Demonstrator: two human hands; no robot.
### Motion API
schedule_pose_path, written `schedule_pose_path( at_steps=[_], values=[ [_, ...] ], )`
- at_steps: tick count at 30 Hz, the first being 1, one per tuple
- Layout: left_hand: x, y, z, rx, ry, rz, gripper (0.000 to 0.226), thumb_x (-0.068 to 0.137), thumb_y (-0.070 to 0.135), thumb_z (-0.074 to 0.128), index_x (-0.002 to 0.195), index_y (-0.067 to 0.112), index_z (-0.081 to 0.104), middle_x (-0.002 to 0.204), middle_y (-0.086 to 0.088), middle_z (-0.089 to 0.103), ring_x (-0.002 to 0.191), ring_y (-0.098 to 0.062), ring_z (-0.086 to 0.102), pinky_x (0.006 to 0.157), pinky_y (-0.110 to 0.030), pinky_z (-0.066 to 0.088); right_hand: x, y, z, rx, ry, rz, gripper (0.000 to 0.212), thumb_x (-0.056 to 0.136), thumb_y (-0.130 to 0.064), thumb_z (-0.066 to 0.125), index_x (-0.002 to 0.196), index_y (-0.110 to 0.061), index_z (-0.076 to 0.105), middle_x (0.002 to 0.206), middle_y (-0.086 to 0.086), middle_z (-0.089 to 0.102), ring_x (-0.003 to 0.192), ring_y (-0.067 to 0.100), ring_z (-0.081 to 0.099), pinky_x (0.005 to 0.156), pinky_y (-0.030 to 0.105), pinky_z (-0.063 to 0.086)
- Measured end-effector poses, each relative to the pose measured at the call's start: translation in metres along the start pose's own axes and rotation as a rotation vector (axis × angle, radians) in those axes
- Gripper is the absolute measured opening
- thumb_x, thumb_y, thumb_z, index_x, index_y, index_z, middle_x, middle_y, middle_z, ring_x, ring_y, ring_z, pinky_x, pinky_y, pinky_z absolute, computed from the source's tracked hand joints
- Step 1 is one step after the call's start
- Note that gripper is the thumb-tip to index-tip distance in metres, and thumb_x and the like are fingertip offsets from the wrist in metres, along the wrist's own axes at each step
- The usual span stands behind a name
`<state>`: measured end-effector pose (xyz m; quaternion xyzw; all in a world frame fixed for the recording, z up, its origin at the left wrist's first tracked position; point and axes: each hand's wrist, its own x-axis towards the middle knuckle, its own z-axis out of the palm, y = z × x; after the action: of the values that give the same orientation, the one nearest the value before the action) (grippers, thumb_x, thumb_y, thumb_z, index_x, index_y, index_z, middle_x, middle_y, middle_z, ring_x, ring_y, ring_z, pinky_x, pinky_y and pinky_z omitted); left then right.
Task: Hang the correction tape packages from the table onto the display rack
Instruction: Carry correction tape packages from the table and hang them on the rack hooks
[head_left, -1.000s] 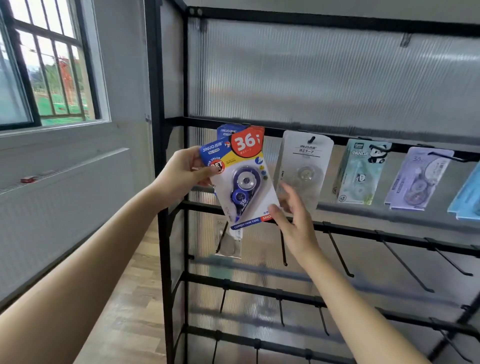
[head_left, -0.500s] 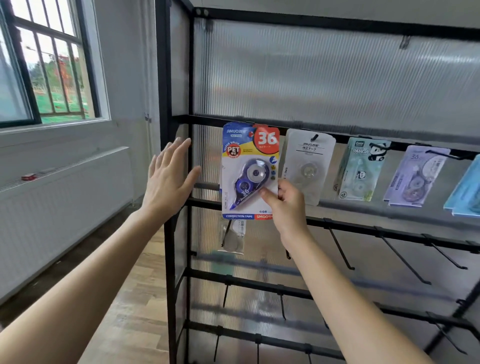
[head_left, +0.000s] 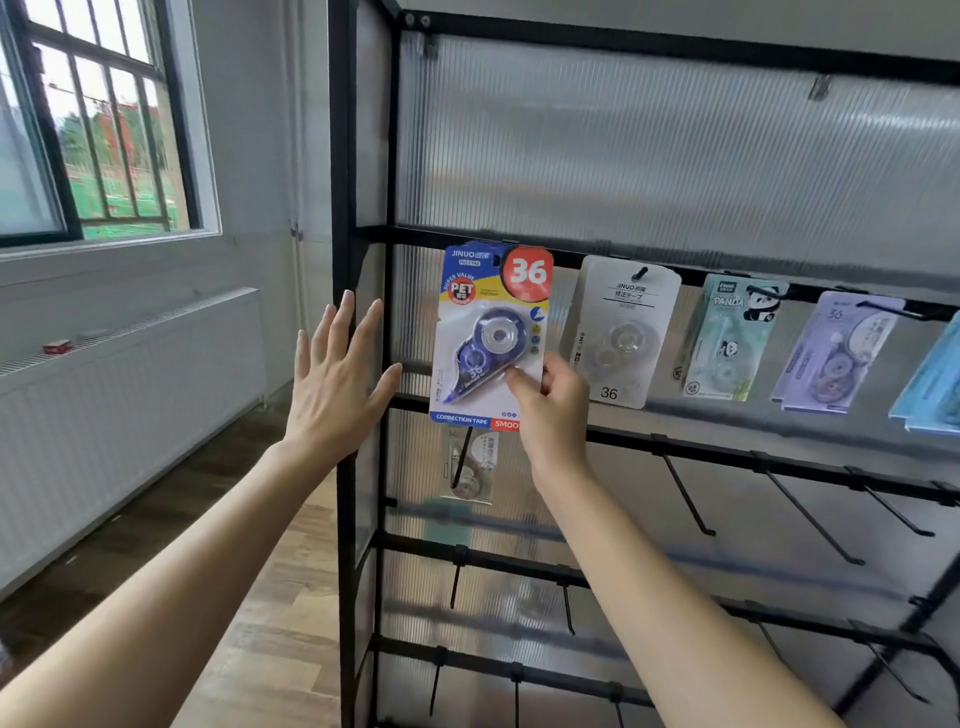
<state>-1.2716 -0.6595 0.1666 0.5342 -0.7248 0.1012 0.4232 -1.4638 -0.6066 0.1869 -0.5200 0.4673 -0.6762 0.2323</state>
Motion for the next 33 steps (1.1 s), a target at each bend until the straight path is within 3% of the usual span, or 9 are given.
schedule_pose_path(
  at_steps=[4, 13, 16, 19, 22, 24, 27, 30, 33],
  values=[
    [0.000, -0.002, -0.001, -0.001, -0.001, 0.008, 0.067, 0.095, 0.037, 0.049, 0.151, 0.027, 0.014, 0.160, -0.004, 0.005, 0.147, -0.021, 0.002, 0.117, -0.043, -0.001, 0.000, 0.002, 0.002, 0.016, 0.004, 0.035, 0.013, 0.087, 0.002, 0.058, 0.080, -0.008, 0.056, 0.074, 0.007, 0.062, 0.071, 0.020, 0.055, 0.063, 0.028, 0.041],
    [0.000, 0.003, 0.004, -0.002, -0.029, 0.045, 0.068, 0.094, 0.040, 0.046, 0.151, 0.027, 0.012, 0.160, -0.004, 0.004, 0.147, -0.024, 0.003, 0.118, -0.044, -0.001, 0.044, 0.020, 0.016, -0.193, 0.045, 0.141, 0.010, 0.088, -0.013, 0.063, 0.086, -0.003, 0.062, 0.079, 0.007, 0.063, 0.076, 0.028, 0.059, 0.064, 0.033, 0.046],
    [-0.001, 0.003, 0.007, 0.003, -0.042, 0.047, 0.068, 0.094, 0.040, 0.046, 0.152, 0.027, 0.011, 0.160, -0.005, 0.006, 0.146, -0.025, 0.006, 0.117, -0.044, 0.001, 0.052, 0.024, 0.016, -0.279, 0.084, 0.184, 0.027, 0.087, -0.023, 0.064, 0.065, -0.016, 0.051, 0.063, -0.005, 0.052, 0.063, 0.018, 0.050, 0.050, 0.024, 0.032],
    [-0.005, 0.003, 0.010, 0.008, -0.061, 0.037, 0.068, 0.095, 0.040, 0.047, 0.152, 0.027, 0.011, 0.159, -0.005, 0.007, 0.146, -0.025, 0.007, 0.117, -0.043, 0.001, 0.053, 0.029, 0.013, -0.371, 0.075, 0.256, 0.037, 0.089, -0.033, 0.062, 0.060, -0.018, 0.044, 0.058, -0.003, 0.046, 0.060, 0.019, 0.047, 0.048, 0.025, 0.026],
    [-0.012, 0.006, 0.009, -0.003, -0.068, 0.034, 0.067, 0.095, 0.040, 0.046, 0.151, 0.027, 0.012, 0.159, -0.005, 0.008, 0.146, -0.024, 0.008, 0.117, -0.042, 0.002, 0.048, 0.029, 0.011, -0.423, 0.056, 0.301, 0.031, 0.089, -0.042, 0.060, 0.087, -0.012, 0.057, 0.079, 0.001, 0.057, 0.073, 0.021, 0.053, 0.058, 0.026, 0.033],
    [-0.020, 0.007, 0.008, -0.020, -0.070, 0.036, 0.066, 0.095, 0.039, 0.045, 0.151, 0.026, 0.013, 0.159, -0.005, 0.008, 0.146, -0.024, 0.008, 0.117, -0.043, 0.002, 0.038, 0.030, 0.007, -0.466, 0.080, 0.294, 0.041, 0.089, -0.042, 0.060, 0.113, -0.011, 0.050, 0.096, 0.000, 0.059, 0.079, 0.018, 0.052, 0.063, 0.027, 0.035],
    [-0.036, 0.008, 0.005, -0.031, -0.088, 0.027, 0.065, 0.096, 0.039, 0.044, 0.152, 0.025, 0.014, 0.159, -0.006, 0.009, 0.146, -0.024, 0.008, 0.118, -0.043, 0.003, 0.011, 0.036, -0.002, -0.602, 0.088, 0.171, 0.047, 0.091, -0.039, 0.058, 0.125, -0.012, 0.041, 0.117, 0.003, 0.058, 0.088, 0.017, 0.054, 0.058, 0.026, 0.034],
    [-0.057, 0.012, 0.007, -0.017, -0.130, -0.002, 0.065, 0.096, 0.039, 0.044, 0.152, 0.025, 0.014, 0.159, -0.006, 0.008, 0.146, -0.024, 0.007, 0.118, -0.043, 0.003, -0.021, 0.048, -0.013, -0.815, -0.014, 0.076, 0.059, 0.093, -0.037, 0.054, 0.141, -0.011, 0.031, 0.139, 0.009, 0.045, 0.118, 0.025, 0.050, 0.085, 0.035, 0.043],
    [-0.088, 0.017, 0.009, 0.019, -0.173, -0.008, 0.066, 0.095, 0.039, 0.045, 0.152, 0.024, 0.015, 0.159, -0.007, 0.007, 0.146, -0.024, 0.005, 0.117, -0.043, 0.000, -0.054, 0.060, -0.023, -0.990, -0.143, 0.018, 0.068, 0.094, -0.039, 0.050, 0.149, -0.012, 0.019, 0.150, 0.011, 0.031, 0.135, 0.028, 0.033, 0.108, 0.040, 0.031]
  ],
)
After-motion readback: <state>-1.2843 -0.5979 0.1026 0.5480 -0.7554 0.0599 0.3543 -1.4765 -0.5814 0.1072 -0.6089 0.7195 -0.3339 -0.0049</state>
